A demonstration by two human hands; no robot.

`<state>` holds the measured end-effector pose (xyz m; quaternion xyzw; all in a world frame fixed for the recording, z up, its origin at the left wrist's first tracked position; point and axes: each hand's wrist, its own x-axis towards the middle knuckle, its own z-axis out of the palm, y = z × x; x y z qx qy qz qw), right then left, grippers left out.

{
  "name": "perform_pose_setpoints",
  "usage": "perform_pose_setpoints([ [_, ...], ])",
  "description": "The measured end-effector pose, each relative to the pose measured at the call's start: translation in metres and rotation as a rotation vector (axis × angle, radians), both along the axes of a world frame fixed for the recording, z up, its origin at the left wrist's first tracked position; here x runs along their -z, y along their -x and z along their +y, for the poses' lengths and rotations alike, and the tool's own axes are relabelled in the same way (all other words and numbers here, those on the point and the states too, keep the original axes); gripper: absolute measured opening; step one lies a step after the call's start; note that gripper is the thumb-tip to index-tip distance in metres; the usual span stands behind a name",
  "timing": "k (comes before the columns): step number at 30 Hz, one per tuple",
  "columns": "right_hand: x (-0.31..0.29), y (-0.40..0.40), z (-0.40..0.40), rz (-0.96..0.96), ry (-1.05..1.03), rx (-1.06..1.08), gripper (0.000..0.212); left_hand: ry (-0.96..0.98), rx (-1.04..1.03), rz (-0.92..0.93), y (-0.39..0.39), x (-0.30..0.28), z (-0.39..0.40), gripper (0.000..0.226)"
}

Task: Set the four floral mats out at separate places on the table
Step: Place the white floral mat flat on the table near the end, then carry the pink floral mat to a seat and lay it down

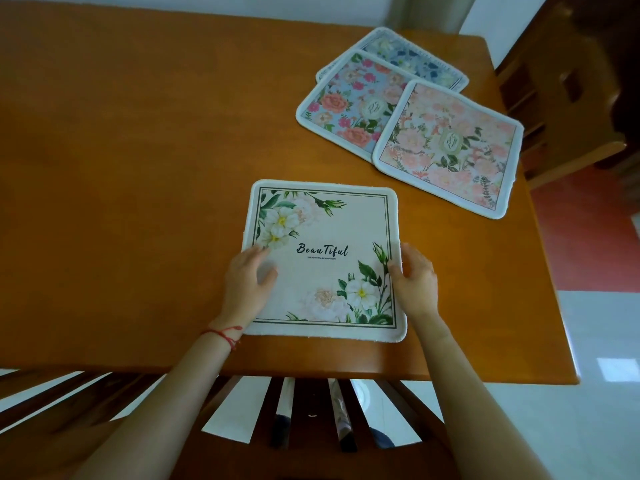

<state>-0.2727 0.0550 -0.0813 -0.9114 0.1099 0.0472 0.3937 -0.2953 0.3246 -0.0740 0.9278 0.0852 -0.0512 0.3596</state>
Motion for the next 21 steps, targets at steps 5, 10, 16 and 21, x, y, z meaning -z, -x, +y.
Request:
perform_pose_setpoints([
  [5,-0.014,0.018,-0.004,0.058,0.205,-0.074,0.050,-0.176,0.231,-0.052,0.003,-0.005,-0.020,0.050],
  [10,-0.023,0.038,-0.026,0.092,0.380,-0.133,0.054,-0.336,0.447,-0.040,0.004,-0.008,-0.045,0.057],
  [16,-0.045,0.063,-0.060,0.058,0.469,-0.052,0.053,-0.426,0.629,-0.195,0.006,-0.026,-0.088,0.052],
  [21,-0.057,0.097,-0.094,0.006,0.495,0.023,0.053,-0.417,0.700,-0.251,0.015,-0.039,-0.138,0.050],
])
